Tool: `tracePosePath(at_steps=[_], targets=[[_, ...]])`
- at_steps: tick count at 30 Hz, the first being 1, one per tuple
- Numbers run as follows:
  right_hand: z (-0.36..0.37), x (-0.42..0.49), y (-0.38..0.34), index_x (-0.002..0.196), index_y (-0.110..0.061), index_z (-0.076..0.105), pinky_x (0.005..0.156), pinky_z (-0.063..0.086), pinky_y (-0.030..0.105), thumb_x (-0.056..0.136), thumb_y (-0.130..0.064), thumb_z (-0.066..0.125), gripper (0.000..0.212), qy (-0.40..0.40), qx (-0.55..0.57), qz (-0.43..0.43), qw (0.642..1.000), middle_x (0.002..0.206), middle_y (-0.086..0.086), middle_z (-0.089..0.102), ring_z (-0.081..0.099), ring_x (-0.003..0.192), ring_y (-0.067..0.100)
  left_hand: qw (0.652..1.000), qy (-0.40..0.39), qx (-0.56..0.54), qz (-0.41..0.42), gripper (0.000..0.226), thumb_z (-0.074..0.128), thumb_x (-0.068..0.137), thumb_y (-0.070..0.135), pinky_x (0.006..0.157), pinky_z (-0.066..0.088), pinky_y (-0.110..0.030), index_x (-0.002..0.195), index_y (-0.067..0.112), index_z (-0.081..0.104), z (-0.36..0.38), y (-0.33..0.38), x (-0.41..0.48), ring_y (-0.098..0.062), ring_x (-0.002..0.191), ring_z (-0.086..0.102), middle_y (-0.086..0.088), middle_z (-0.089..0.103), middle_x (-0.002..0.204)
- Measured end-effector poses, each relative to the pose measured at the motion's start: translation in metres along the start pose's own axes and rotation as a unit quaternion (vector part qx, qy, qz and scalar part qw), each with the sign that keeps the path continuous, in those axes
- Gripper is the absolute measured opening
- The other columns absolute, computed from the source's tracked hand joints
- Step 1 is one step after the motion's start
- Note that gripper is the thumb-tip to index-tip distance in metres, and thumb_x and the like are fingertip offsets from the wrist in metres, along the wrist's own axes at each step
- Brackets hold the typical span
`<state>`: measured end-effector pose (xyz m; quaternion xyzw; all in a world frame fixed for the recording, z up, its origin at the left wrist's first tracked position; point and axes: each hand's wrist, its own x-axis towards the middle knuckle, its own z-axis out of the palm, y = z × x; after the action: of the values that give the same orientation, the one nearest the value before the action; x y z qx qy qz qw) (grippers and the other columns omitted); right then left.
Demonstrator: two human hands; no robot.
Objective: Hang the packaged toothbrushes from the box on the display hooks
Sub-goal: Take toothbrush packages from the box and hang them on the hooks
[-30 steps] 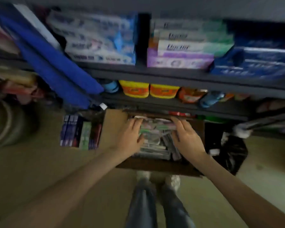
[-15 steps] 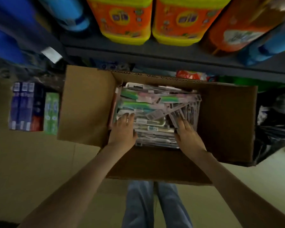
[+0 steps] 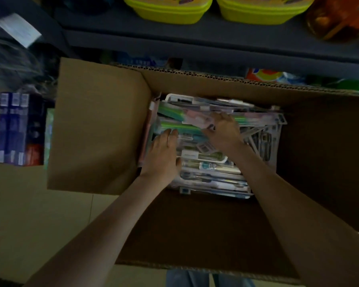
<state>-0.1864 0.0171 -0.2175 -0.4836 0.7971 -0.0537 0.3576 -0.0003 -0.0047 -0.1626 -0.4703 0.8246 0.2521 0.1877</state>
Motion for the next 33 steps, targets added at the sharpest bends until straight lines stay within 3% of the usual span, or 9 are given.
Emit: tracePosePath(at_steps=[3,7,10,15,19,21,23,27,33], targets=[[-0.005,-0.014,0.008,0.134,-0.005,0.049,0.098,0.033,0.033,0.09,-0.017,0.061,0.047,-0.031,0.047,-0.022,0.998,0.13,0.017,0.052,0.042,0.125,0.035,0.999,0.017,0.041,0.019,0.077,0.052,0.097,0.031,0.12,0.003,-0.036,0.153,0.011,0.003,-0.005,-0.007,0.004,-0.023,0.147,0.011,-0.009,0.013,0.158],[-0.029,-0.044,0.022,0.142,-0.009,0.039,0.098,0.032,0.023,0.093,-0.012,0.06,0.054,-0.086,0.106,-0.043,0.99,0.143,0.014,0.043,0.041,0.129,0.03,0.994,0.017,0.088,0.06,0.078,0.048,0.098,0.03,0.119,-0.007,-0.042,0.154,0.013,-0.005,-0.005,-0.006,0.012,-0.026,0.149,0.003,-0.01,0.005,0.161],[-0.041,-0.056,0.03,0.145,-0.015,0.036,0.098,0.025,0.013,0.093,-0.015,0.062,0.059,-0.117,0.129,-0.064,0.983,0.149,0.006,0.038,0.034,0.136,0.023,0.99,0.006,0.094,0.109,0.07,0.049,0.099,0.026,0.117,-0.01,-0.039,0.154,0.01,0.008,-0.005,-0.002,0.021,-0.027,0.149,0.005,-0.012,0.011,0.161],[-0.04,-0.047,0.047,0.143,-0.021,0.04,0.102,0.021,0.014,0.086,-0.014,0.07,0.065,-0.133,0.148,-0.068,0.978,0.149,-0.001,0.037,0.028,0.139,0.016,0.983,-0.053,0.113,0.132,0.061,0.051,0.098,0.027,0.116,0.022,-0.038,0.15,0.01,0.025,-0.005,0.004,0.035,-0.027,0.138,0.031,-0.01,0.034,0.149],[-0.031,-0.029,0.065,0.147,-0.02,0.032,0.114,0.02,0.032,0.071,-0.023,0.084,0.092,-0.091,0.094,-0.053,0.99,0.153,0.005,0.03,0.021,0.142,0.024,0.987,-0.047,0.119,0.096,0.057,0.055,0.096,0.027,0.086,0.047,-0.037,0.144,0.007,0.032,-0.003,0.015,0.039,-0.029,0.124,0.046,-0.013,0.038,0.141],[-0.031,-0.016,0.074,0.151,-0.018,0.02,0.115,0.024,0.038,0.07,-0.026,0.085,0.105,-0.058,0.084,0.003,0.995,0.156,0.009,0.023,0.02,0.143,0.028,0.994,-0.001,0.092,0.065,0.052,0.057,0.095,0.028,0.071,0.048,-0.037,0.138,0.003,0.041,0.0,0.018,0.038,-0.032,0.11,0.056,-0.017,0.046,0.131],[-0.031,-0.004,0.08,0.153,-0.019,0.009,0.115,0.023,0.037,0.073,-0.029,0.082,0.109,-0.094,0.056,0.034,0.993,0.159,0.007,0.013,0.014,0.145,0.026,0.999,0.02,0.035,-0.01,0.046,0.052,0.097,0.037,0.065,0.048,-0.031,0.131,0.007,0.045,0.002,0.014,0.037,-0.027,0.096,0.06,-0.014,0.052,0.12],[-0.035,-0.001,0.079,0.153,-0.026,-0.004,0.113,0.016,0.044,0.08,-0.036,0.074,0.107,-0.174,-0.041,0.026,0.984,0.16,-0.001,0.001,0.003,0.145,0.026,0.99,0.009,-0.025,-0.136,0.051,0.046,0.094,0.054,0.095,0.05,-0.046,0.123,0.012,0.049,0.01,0.0,0.032,-0.025,0.093,0.062,-0.011,0.057,0.11],[-0.03,-0.024,0.056,0.151,-0.015,0.015,0.109,0.021,0.04,0.083,-0.03,0.07,0.089,-0.092,-0.131,0.035,0.987,0.146,0.011,0.021,0.018,0.135,0.031,0.992,-0.001,-0.027,-0.122,0.053,0.057,0.092,0.045,0.073,0.05,-0.034,0.13,0.012,0.045,0.011,0.017,0.022,-0.025,0.104,0.057,-0.011,0.049,0.125]])
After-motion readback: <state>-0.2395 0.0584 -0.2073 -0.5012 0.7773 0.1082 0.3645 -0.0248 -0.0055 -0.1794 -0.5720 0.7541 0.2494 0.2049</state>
